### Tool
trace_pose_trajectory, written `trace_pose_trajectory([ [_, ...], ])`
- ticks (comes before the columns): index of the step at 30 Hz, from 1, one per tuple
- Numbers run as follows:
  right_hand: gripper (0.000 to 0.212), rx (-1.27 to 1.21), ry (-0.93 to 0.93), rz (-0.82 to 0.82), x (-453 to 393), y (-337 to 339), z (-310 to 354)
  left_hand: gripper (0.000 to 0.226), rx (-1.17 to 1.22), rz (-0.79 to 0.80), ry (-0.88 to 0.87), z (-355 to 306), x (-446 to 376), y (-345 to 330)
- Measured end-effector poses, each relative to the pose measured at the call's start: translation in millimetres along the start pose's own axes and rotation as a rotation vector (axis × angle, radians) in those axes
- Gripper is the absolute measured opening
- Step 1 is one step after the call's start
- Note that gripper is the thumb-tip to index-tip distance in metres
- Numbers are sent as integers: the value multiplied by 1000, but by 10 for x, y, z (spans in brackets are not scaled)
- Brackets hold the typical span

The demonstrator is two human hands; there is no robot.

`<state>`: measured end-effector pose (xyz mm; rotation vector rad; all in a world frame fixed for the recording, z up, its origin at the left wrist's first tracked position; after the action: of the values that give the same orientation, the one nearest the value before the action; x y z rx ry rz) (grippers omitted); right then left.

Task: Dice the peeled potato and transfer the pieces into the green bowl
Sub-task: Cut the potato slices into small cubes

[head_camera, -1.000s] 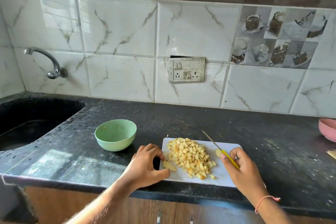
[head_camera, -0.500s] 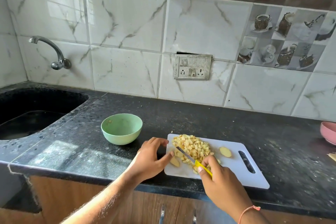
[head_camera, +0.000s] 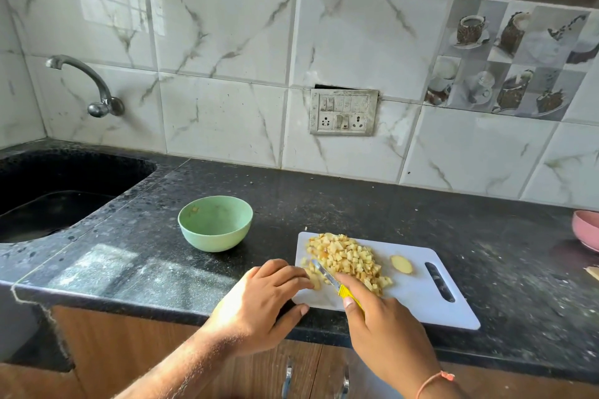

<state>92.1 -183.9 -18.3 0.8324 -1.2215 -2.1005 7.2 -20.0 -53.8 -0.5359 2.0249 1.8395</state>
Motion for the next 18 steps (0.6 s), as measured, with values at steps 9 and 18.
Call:
trace_pose_trajectory([
  [9, 52, 49, 47, 13, -7, -26, 132, 37, 19, -8, 24, 16, 7, -11],
  [18, 52, 63, 45, 46, -82, -73, 167, 33, 26, -18, 23, -2, -6, 12],
])
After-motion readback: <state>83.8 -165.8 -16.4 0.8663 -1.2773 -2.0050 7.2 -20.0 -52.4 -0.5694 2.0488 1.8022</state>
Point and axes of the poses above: each hand's wrist, its own x-axis away from the middle knuckle, its own y-axis out of the back of the hand, z = x × y, the point moved 9 cm from there along -x, towards the middle knuckle, and after that the axes turned 3 degrees about -x, right-handed, at the moved point
